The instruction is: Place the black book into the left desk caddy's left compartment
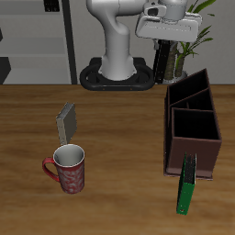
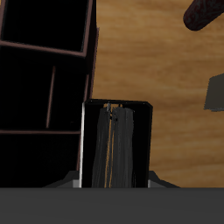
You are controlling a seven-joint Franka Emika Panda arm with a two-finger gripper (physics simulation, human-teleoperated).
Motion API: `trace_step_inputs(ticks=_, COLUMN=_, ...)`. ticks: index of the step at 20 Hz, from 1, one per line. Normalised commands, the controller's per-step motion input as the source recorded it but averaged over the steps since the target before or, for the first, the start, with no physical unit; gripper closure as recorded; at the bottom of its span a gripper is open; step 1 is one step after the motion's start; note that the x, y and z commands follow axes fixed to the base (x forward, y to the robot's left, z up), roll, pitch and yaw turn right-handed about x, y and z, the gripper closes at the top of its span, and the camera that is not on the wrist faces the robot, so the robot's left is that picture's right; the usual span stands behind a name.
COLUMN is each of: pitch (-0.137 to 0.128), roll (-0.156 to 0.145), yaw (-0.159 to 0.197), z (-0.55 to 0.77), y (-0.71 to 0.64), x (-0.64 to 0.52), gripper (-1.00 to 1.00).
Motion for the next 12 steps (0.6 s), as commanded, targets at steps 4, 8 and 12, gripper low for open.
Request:
trace_step_inputs(ticks=4, pitch=-0.012, roll=0.013, yaw=0.001, z=-0.02, y=0.24, x=-0.26, gripper=1.00)
trace_step_inputs(ticks=8, pitch=-0.009, roll=0.023, yaw=0.009, z=-0.03, y=0.26, x=-0.24, gripper=1.00)
trace_step_inputs(ticks=12, pitch=-0.008, roll=0.036, yaw=0.019, z=-0.03, y=0.22, x=-0.16, gripper=1.00)
